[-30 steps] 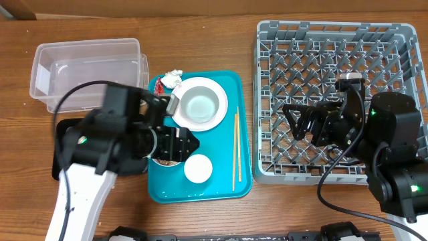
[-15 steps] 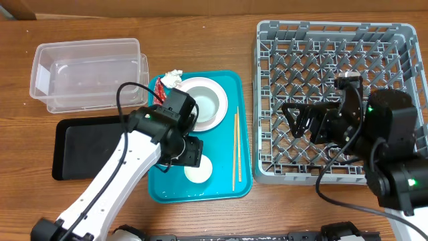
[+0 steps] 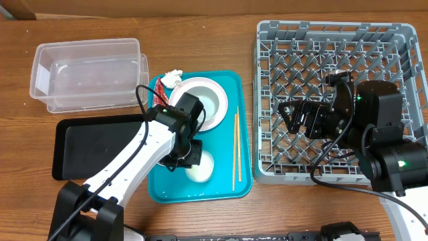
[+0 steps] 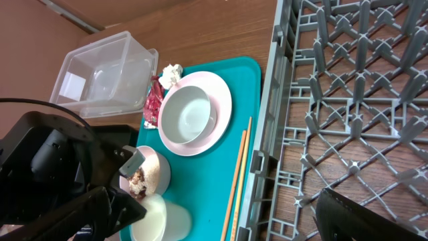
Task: Sort waste into correct bins and load items into the dishwasher
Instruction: 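Reach the left gripper to the white cup and grasp it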
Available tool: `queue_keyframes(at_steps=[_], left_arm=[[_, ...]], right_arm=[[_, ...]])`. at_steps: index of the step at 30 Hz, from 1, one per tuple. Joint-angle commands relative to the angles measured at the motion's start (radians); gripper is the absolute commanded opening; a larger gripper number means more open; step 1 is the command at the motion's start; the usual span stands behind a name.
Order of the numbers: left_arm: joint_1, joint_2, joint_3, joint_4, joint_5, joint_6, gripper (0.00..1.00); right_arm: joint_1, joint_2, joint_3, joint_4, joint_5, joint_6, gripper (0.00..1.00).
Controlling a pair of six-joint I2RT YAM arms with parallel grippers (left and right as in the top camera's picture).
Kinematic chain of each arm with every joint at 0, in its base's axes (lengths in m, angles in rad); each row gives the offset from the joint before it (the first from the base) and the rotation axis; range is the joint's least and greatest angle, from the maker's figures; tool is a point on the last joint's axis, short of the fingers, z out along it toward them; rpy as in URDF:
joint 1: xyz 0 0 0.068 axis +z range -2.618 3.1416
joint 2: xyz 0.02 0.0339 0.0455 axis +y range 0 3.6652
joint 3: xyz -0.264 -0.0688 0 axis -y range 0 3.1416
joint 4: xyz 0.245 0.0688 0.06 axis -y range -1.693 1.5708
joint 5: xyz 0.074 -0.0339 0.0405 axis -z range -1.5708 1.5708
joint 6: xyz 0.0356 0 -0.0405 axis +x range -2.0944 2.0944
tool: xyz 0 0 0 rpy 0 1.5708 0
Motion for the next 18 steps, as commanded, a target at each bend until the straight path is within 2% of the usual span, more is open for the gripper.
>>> queue_keyframes(at_steps=[1,4,7,11,14,18], left_arm=[[0.009,0.003,0.029,-0.031,0.019,-0.008,0.04],[0.047,0.002,0.109,-0.093,0.08,0.008,0.04],[0.117,0.002,0.23,-0.155,0.208,0.085,0.04],[0.244,0.002,0.367,-0.169,0.559,0.237,0.04],[0.33,0.002,0.405,-0.136,0.842,0.302,0.04],[0.376,0.003,0.405,-0.13,1.025,0.338,0.04]], right_arm=[[-0.006,-0.006,0.028,0.005,0.005,0.008,1.0],[-0.006,-0.006,0.028,0.005,0.005,0.008,1.0],[-0.006,-0.008,0.029,0.014,-0.003,0.008,1.0],[-0.006,-0.011,0.029,0.046,-0.086,0.008,0.96],[-0.006,-0.011,0.029,0.087,-0.181,0.008,0.93],[-0.005,-0.011,0.029,0.18,-0.406,0.0,0.92]])
